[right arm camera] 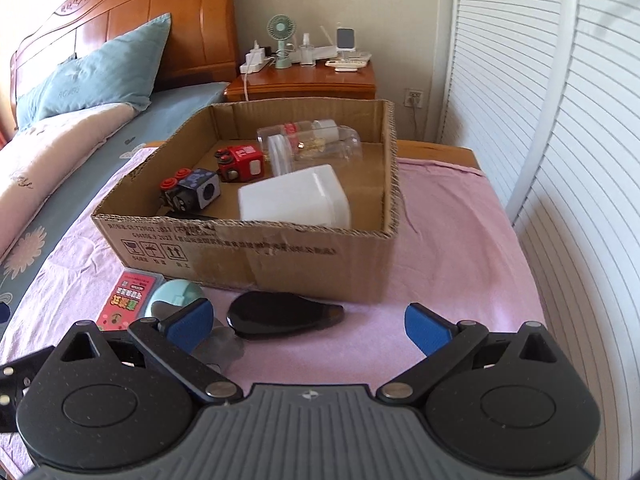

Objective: Organize rigid objects
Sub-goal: 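Move the right tool to the grey cat figure and the left tool to the red card pack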

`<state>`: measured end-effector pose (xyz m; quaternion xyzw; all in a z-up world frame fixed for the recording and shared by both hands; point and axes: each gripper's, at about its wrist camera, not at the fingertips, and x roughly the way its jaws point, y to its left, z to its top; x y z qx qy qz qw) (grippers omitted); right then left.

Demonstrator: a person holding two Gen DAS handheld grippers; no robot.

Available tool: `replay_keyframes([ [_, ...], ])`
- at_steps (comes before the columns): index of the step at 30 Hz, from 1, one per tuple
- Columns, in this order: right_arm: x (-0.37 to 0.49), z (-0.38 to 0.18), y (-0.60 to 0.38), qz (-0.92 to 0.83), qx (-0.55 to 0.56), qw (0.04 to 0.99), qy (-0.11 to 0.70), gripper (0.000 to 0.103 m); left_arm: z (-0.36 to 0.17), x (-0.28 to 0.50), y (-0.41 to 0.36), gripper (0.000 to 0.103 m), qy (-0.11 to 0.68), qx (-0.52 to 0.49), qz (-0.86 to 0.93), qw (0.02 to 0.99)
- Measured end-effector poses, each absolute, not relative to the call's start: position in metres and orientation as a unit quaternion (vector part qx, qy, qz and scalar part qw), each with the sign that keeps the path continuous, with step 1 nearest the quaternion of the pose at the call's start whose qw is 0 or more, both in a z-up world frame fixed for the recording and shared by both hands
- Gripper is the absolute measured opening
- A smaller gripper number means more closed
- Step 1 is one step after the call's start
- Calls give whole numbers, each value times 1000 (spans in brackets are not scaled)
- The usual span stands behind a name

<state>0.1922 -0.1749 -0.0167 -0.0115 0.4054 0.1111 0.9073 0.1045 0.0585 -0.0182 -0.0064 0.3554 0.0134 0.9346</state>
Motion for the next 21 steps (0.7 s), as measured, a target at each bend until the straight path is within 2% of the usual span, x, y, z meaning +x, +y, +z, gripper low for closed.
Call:
replay_keyframes([
  [11,169,-27,-215,67,-16,904,423,103,-20,102,57,102,355,-8,-2,935],
  [16,157,-18,-205,132,-1,901,412,103,-21,101,58,102,358,-11,-5,934],
  [21,153,-34,-170,177,-50,882,434,103,-27,107,56,102,368,-7,-15,930],
])
